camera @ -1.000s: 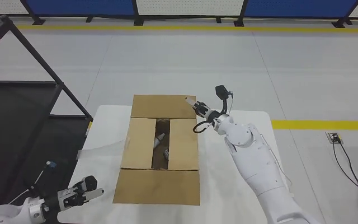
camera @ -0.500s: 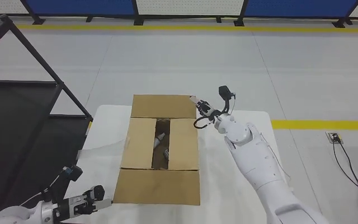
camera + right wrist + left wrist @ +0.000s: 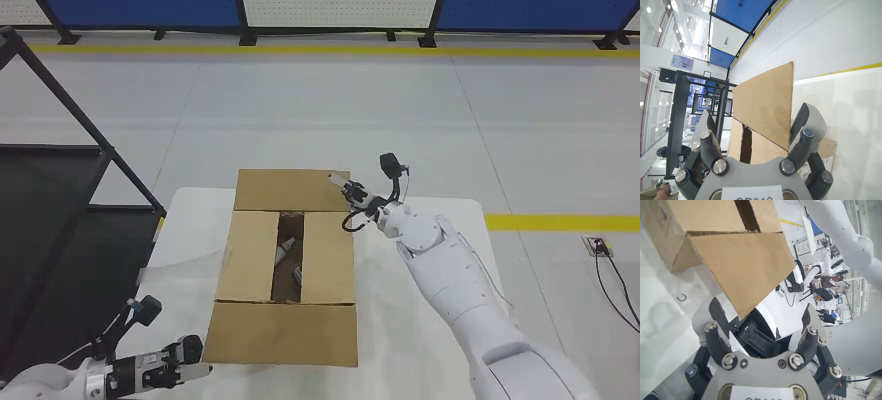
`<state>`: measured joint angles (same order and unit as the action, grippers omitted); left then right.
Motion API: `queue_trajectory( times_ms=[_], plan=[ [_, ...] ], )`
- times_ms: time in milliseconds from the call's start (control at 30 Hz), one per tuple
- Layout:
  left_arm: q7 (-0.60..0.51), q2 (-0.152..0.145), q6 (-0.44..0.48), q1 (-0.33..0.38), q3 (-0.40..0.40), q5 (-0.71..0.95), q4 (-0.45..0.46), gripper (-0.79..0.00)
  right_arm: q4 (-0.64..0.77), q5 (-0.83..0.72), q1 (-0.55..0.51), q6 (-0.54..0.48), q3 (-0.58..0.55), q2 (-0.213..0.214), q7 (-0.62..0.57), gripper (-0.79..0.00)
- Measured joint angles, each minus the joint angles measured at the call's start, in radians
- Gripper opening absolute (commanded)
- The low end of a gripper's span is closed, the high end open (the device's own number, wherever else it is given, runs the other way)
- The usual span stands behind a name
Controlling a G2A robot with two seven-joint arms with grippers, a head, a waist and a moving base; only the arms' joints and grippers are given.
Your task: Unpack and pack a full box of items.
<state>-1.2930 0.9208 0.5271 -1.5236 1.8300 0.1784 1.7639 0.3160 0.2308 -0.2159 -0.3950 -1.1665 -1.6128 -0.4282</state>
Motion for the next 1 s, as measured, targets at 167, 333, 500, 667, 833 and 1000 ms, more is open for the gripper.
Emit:
queue_trajectory(
  times_ms=[167,333,500,667,833,1000],
  plan=[
    [0.011,-0.008,0.011,0.012,0.001,0.073,-0.001,0.000,-0.016,-0.017,0.015,-0.055,-0.012,0.006,-0.010,0.000],
    [0.057,-0.011,0.027,0.023,0.007,0.124,0.008,0.000,-0.004,-0.022,0.018,-0.093,-0.021,0.015,-0.022,0.000],
    [0.124,-0.010,0.019,0.030,0.005,0.144,0.032,0.000,0.033,-0.025,0.009,-0.131,-0.030,0.025,-0.045,0.000],
    [0.123,-0.017,0.015,0.034,0.024,0.113,0.014,0.000,0.076,-0.010,-0.005,-0.116,-0.029,0.033,-0.070,0.000],
    [0.053,-0.031,0.005,0.049,0.027,-0.018,-0.046,0.000,0.108,0.001,-0.019,-0.090,-0.023,0.036,-0.081,0.000],
    [0.000,-0.040,0.002,0.060,-0.028,-0.090,-0.067,0.000,0.148,0.011,-0.035,-0.093,-0.022,0.042,-0.095,0.000]
  ],
)
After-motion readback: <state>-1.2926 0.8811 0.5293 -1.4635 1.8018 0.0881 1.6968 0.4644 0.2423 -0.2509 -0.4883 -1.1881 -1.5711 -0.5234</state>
